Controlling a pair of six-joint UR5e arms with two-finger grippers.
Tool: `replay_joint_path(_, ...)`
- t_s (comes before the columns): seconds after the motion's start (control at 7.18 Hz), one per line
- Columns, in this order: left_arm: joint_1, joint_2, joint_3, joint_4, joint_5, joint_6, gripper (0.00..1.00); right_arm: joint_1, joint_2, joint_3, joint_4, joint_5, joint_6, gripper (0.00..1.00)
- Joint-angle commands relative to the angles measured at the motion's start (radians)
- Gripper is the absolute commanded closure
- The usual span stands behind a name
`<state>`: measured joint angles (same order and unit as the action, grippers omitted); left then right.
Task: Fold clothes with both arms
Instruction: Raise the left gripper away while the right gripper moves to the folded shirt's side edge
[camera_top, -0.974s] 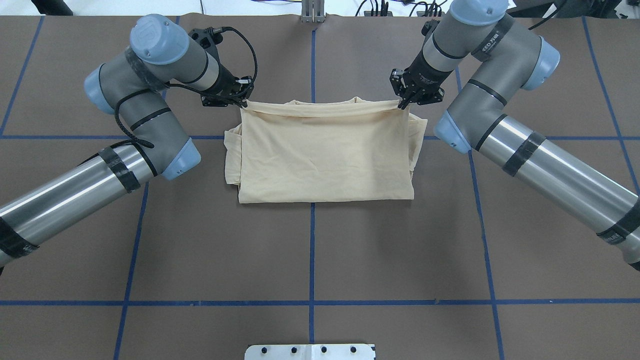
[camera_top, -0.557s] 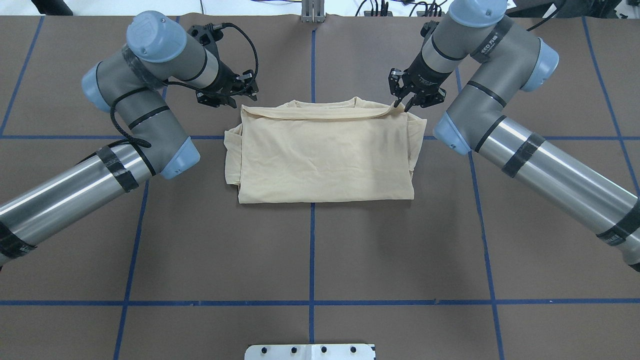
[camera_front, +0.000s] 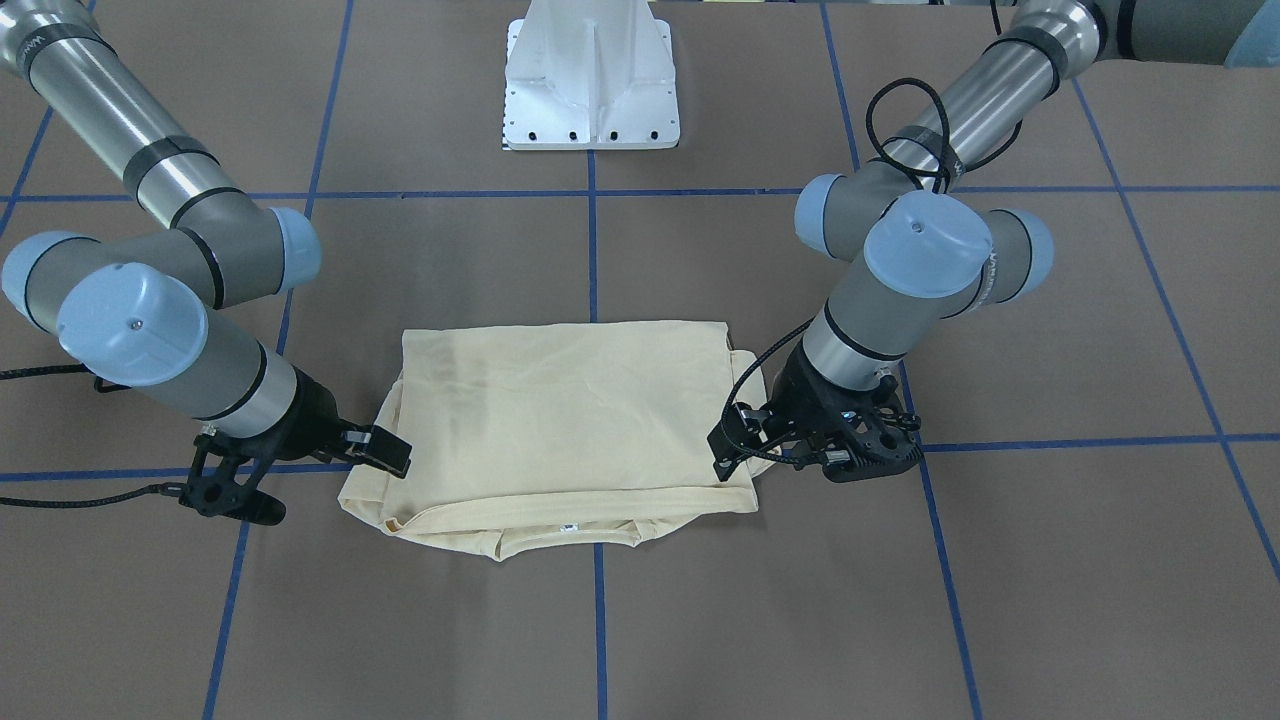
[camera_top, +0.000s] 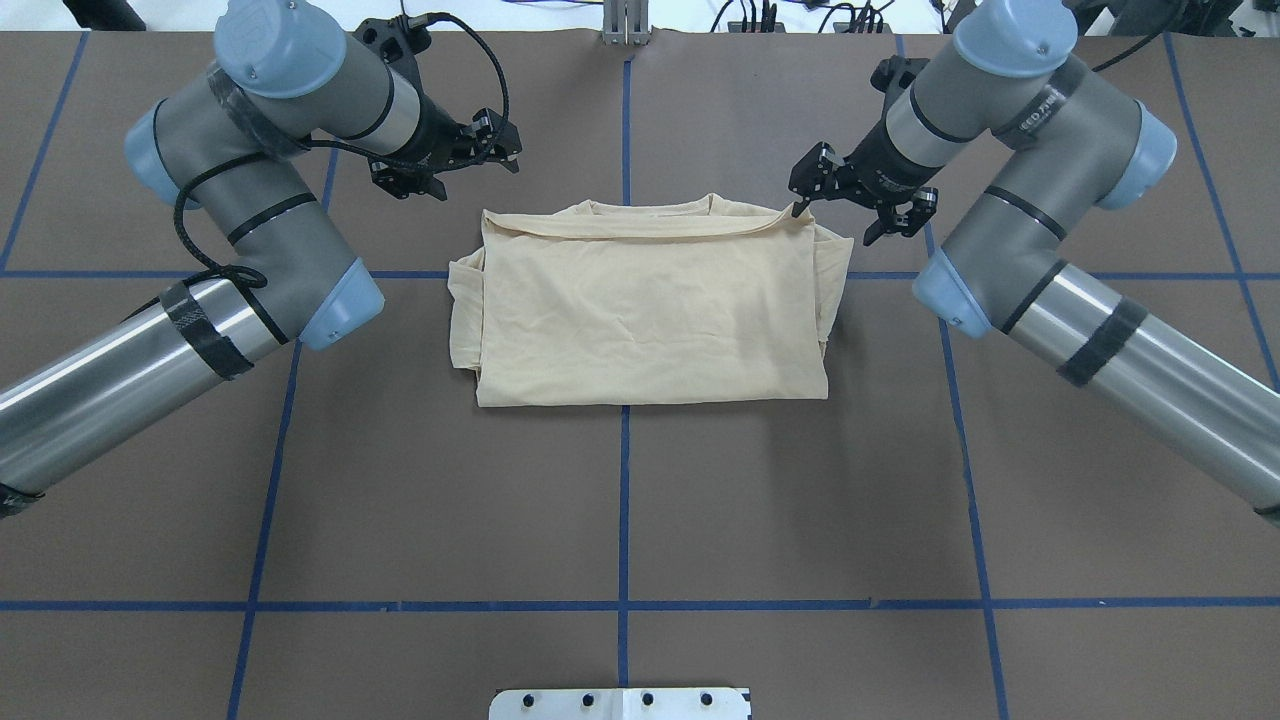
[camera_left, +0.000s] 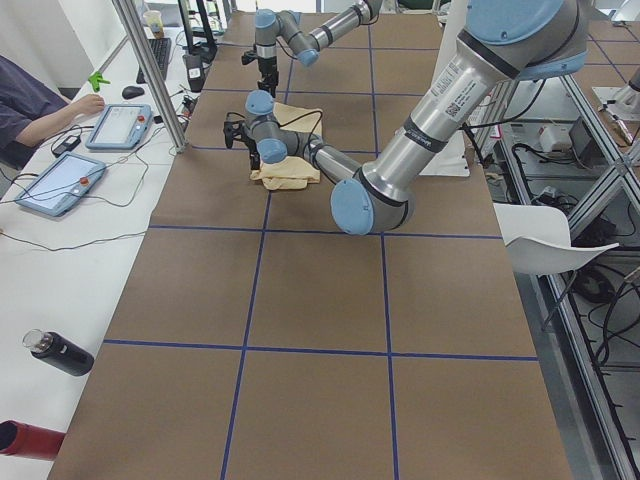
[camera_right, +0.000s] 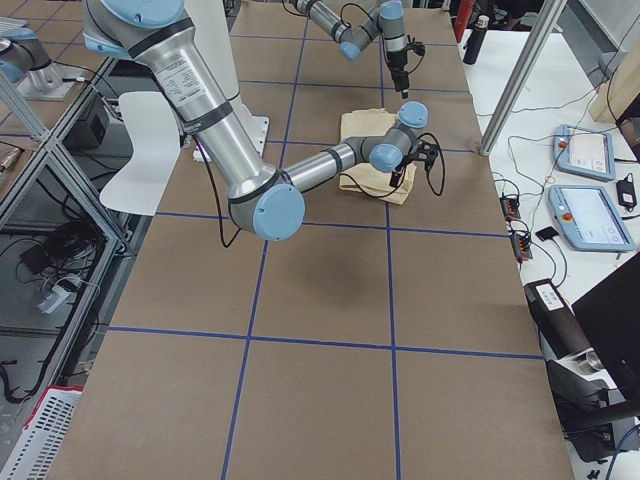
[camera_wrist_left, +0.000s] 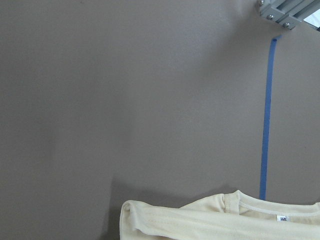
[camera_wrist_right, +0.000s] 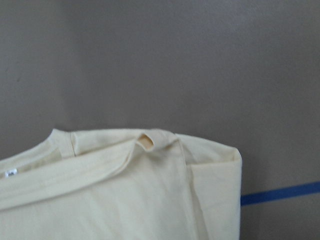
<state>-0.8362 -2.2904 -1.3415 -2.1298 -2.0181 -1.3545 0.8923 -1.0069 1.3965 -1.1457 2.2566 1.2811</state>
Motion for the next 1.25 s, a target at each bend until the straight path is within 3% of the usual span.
replay_joint_path(0.0,-0.001,0.003,-0.056,0.056,0.001,-0.002,0.01,-0.070,-0.146,0.198,-0.002,-0.009,0.088,0.00)
replay_joint_path(0.14,-0.001,0.003,-0.112,0.117,0.002,-0.003,0.01,-0.122,-0.200,0.267,-0.002,-0.023,0.124,0.00)
replay_joint_path(0.28,-0.001,0.003,-0.148,0.157,0.004,-0.003,0.01,-0.171,-0.208,0.276,-0.003,-0.073,0.124,0.01)
replay_joint_path(0.42,-0.001,0.003,-0.153,0.159,0.004,-0.003,0.01,-0.220,-0.214,0.271,-0.006,-0.127,0.124,0.01)
replay_joint_path(0.84,0.000,0.017,-0.160,0.157,0.004,-0.003,0.01,-0.276,-0.211,0.245,-0.009,-0.152,0.124,0.04)
replay_joint_path(0.97,0.000,0.017,-0.162,0.157,0.004,-0.002,0.01,-0.279,-0.211,0.240,-0.011,-0.152,0.124,0.13)
replay_joint_path(1.11,0.000,0.017,-0.162,0.159,0.004,-0.002,0.01,-0.277,-0.207,0.239,-0.015,-0.149,0.122,0.29)
